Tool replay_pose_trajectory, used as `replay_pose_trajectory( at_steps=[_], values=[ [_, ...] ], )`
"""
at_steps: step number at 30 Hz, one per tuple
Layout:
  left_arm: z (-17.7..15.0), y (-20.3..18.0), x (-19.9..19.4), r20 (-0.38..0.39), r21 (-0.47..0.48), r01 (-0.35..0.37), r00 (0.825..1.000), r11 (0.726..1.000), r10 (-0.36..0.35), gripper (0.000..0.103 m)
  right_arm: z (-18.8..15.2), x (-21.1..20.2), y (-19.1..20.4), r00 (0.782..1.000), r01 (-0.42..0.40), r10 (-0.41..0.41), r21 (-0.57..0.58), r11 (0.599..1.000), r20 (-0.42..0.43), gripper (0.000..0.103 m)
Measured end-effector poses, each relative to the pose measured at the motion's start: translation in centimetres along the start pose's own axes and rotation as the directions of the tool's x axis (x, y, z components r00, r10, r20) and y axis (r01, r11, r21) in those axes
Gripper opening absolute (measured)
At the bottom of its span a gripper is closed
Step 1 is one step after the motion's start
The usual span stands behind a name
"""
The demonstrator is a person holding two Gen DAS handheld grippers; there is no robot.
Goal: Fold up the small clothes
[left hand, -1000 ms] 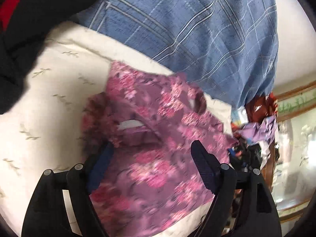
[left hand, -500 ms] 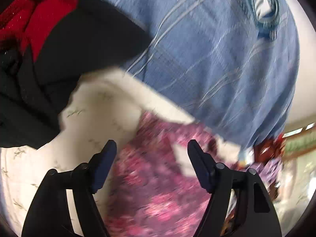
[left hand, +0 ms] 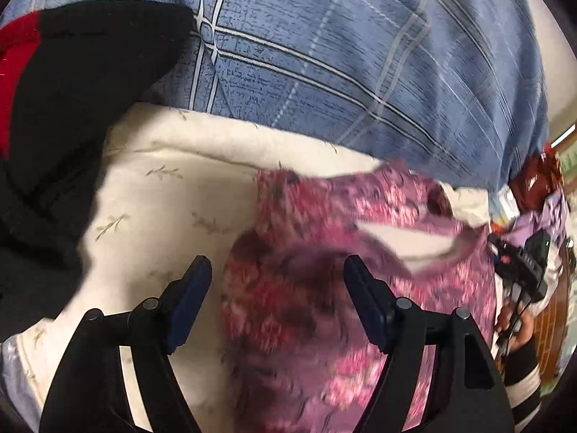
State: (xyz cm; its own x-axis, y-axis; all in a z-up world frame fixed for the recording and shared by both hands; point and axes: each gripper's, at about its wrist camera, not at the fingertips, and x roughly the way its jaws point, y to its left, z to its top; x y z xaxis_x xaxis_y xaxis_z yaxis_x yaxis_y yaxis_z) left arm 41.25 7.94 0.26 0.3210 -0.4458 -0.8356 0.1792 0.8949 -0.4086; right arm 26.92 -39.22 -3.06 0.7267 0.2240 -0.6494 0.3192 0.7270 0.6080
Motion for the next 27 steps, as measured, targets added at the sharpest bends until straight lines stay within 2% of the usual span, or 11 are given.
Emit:
replay_pose_trajectory(
  at_steps=[3, 5, 6, 7, 8, 9, 13, 17, 19, 24, 27],
  values=[
    [0.8, 1.6, 0.9, -0.03, -0.05, 0.026, 0.999, 0.998, -0.027, 0.075, 0.3, 1.1, 0.0, 1.0, -0.008, 0.009, 0.003, 1.0, -0.028, 0.055],
    [0.9, 1.4, 1.7, -0.028, -0.082, 0.053, 0.998, 0.995, -0.055, 0.075, 0.2, 1.1, 0.3, 1.0, 0.003, -0.004, -0.038, 0.999, -0.017, 0.043],
    [0.8, 1.3, 1.5, -0.006, -0.085, 0.054, 0.999, 0.995, -0.054, 0.064, 0.2, 1.0, 0.4, 1.0, 0.011, -0.011, -0.058, 0.998, -0.009, 0.026],
    [0.8, 1.1, 1.2, 0.014, -0.074, 0.056, 0.998, 0.996, -0.055, 0.031, 0.2, 0.9, 0.5, 1.0, 0.022, -0.023, -0.077, 0.997, -0.005, 0.008],
    [0.8, 0.9, 1.2, 0.01, -0.063, 0.052, 0.999, 0.997, -0.052, 0.015, 0.1, 0.6, 0.7, 0.999, 0.034, -0.034, -0.1, 0.994, 0.009, 0.008],
    [0.8, 0.5, 1.1, 0.011, -0.061, 0.056, 0.998, 0.997, -0.055, 0.009, 0.0, 0.0, 1.0, 0.999, 0.026, -0.023, -0.116, 0.993, 0.029, 0.008],
    [1.1, -0.6, -0.2, 0.085, -0.036, 0.047, 0.995, 0.998, -0.044, 0.007, 0.2, -3.2, 2.4, 0.988, -0.028, 0.048, -0.137, 0.99, 0.147, 0.007],
    [1.8, 0.0, -0.8, 0.16, -0.099, 0.066, 0.986, 0.993, -0.05, 0.003, 1.2, -4.5, 1.3, 0.968, -0.054, 0.064, -0.046, 0.997, 0.242, 0.004],
    [2.3, 0.9, -0.3, 0.166, -0.154, 0.078, 0.985, 0.985, -0.052, 0.003, 1.4, -3.5, 0.3, 0.973, -0.032, 0.034, -0.013, 0.999, 0.227, 0.004],
    [2.6, 1.6, 2.3, 0.084, -0.181, 0.025, 0.996, 0.983, -0.01, 0.004, 1.6, -0.9, -0.9, 0.991, 0.02, -0.022, 0.018, 1.0, 0.134, 0.005],
    [2.7, 1.9, 2.1, 0.095, -0.191, 0.045, 0.995, 0.981, -0.027, 0.004, 2.0, -0.2, -1.5, 0.993, -0.04, 0.033, 0.064, 0.997, 0.111, 0.012]
  ],
)
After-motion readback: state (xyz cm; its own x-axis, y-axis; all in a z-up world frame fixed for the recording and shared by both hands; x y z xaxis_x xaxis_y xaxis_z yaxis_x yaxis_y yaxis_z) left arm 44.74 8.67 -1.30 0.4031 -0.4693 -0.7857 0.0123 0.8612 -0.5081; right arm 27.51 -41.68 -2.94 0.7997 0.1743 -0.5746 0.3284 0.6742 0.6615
